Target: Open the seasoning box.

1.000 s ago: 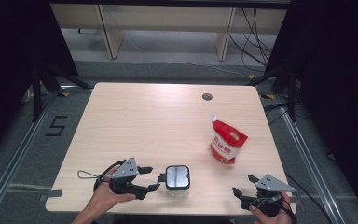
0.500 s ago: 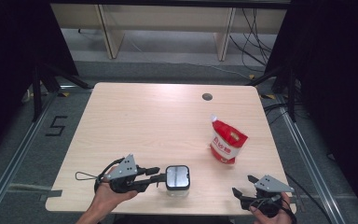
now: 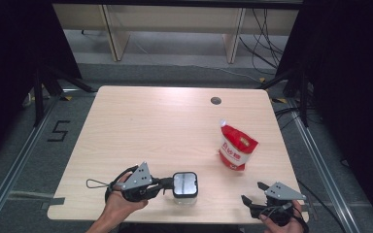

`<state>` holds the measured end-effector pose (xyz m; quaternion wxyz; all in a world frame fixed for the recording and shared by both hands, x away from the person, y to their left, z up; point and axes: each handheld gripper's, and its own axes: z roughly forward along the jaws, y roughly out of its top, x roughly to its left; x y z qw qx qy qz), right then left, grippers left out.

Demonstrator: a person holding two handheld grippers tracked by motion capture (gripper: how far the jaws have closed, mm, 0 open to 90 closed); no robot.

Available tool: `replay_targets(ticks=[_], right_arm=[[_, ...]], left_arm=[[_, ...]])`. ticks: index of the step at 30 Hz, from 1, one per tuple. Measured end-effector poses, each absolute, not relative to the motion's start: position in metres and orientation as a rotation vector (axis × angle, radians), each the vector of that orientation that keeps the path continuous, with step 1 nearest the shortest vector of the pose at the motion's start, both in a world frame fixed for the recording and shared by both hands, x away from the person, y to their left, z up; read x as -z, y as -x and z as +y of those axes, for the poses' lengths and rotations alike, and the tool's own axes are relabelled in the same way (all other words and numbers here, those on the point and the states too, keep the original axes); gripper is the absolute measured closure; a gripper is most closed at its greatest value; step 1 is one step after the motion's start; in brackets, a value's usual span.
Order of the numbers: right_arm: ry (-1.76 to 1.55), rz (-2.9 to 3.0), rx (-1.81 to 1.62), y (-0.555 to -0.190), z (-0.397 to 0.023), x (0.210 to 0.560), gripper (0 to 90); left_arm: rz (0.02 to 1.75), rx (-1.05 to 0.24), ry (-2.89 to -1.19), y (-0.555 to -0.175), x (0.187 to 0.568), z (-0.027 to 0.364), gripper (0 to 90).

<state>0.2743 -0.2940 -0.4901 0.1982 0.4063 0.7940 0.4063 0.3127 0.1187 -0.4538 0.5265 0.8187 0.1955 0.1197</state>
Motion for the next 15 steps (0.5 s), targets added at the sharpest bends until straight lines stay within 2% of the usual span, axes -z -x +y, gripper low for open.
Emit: replay_targets(ticks=[2,5,7,12,15], right_arm=[[-1.138,2.214,-1.134,-0.273,-0.293,0.489,26.7],[-1.096,2.226,-1.197,-0.271,-0.290,0.490,38.1],[-1.039,2.249,-1.243,-0.272,-0.285,0.490,39.0],[-0.964,2.260,-1.292,-0.268,-0.268,0.482,59.0],[-0.873,2.252,-1.281,-0.269,-0.259,0.478,64.9]], left_arm=[[0.491,-0.282,-1.959,-0.312,0.455,0.119,89.3],[0.496,-0.287,-1.963,-0.312,0.455,0.120,89.2],[0.492,-0.286,-1.955,-0.312,0.454,0.119,89.2],[0.487,-0.282,-1.960,-0.314,0.455,0.118,89.3],[0.537,-0.291,-1.966,-0.313,0.458,0.118,89.2]])
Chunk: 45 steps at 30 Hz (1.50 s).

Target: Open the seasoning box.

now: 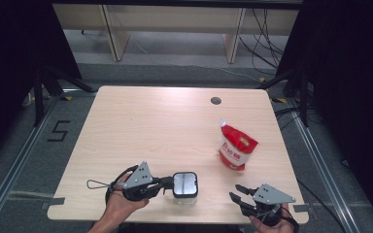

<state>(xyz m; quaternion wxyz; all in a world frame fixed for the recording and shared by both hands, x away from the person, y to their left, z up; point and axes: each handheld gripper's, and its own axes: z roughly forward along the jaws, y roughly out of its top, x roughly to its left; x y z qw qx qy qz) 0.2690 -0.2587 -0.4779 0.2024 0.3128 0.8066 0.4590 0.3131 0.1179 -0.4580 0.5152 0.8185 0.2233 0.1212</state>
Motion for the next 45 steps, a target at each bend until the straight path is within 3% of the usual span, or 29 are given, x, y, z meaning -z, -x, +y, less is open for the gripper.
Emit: replay_targets(ticks=[15,23,45], right_arm=[[-0.729,2.306,-1.263,-0.267,-0.239,0.474,69.8],[-0.661,2.322,-1.299,-0.269,-0.226,0.473,78.8],[-0.555,2.361,-1.328,-0.276,-0.188,0.476,89.9]], left_arm=[[0.528,-0.287,-1.960,-0.315,0.459,0.123,89.2],[0.529,-0.280,-1.951,-0.314,0.460,0.123,89.2],[0.526,-0.280,-1.936,-0.314,0.463,0.125,89.1]])
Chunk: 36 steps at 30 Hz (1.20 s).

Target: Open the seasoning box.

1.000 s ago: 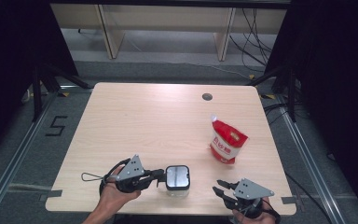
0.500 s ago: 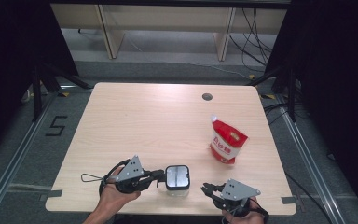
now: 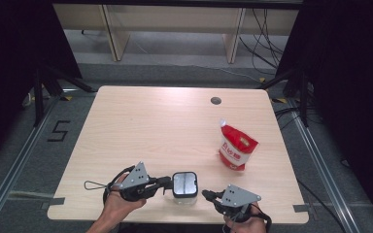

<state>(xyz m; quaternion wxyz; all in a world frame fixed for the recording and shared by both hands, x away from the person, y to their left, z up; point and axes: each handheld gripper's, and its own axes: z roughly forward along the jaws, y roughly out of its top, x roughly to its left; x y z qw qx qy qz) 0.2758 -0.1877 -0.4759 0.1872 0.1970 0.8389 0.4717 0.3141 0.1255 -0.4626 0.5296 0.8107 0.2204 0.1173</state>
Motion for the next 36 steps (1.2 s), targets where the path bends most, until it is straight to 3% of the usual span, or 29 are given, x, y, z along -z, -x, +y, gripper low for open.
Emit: replay_targets(ticks=[36], right_arm=[[-0.530,2.354,-1.368,-0.286,-0.174,0.470,90.0]], left_arm=[[0.500,-0.299,-1.907,-0.317,0.465,0.127,86.4]])
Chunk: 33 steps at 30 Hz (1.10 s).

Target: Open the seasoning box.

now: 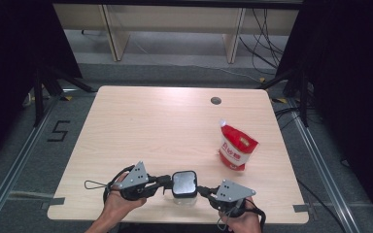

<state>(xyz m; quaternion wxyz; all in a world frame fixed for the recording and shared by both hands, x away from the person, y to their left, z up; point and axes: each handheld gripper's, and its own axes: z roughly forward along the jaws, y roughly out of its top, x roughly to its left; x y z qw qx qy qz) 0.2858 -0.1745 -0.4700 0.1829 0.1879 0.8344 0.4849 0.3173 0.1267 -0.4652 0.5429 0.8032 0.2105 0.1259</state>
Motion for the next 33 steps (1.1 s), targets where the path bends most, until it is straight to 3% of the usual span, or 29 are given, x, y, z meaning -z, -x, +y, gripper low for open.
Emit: replay_targets(ticks=[9,15,22,33], right_arm=[[-0.538,2.335,-1.386,-0.285,-0.172,0.466,90.0],[-0.516,2.319,-1.402,-0.285,-0.168,0.463,90.0],[-0.500,2.302,-1.400,-0.284,-0.166,0.458,90.0],[-0.490,2.298,-1.409,-0.282,-0.158,0.451,90.0]], left_arm=[[0.501,-0.261,-1.845,-0.316,0.460,0.146,75.2],[0.492,-0.251,-1.889,-0.312,0.464,0.151,61.5],[0.493,-0.255,-1.954,-0.312,0.479,0.153,52.9],[0.507,-0.223,-1.976,-0.316,0.497,0.149,50.2]])
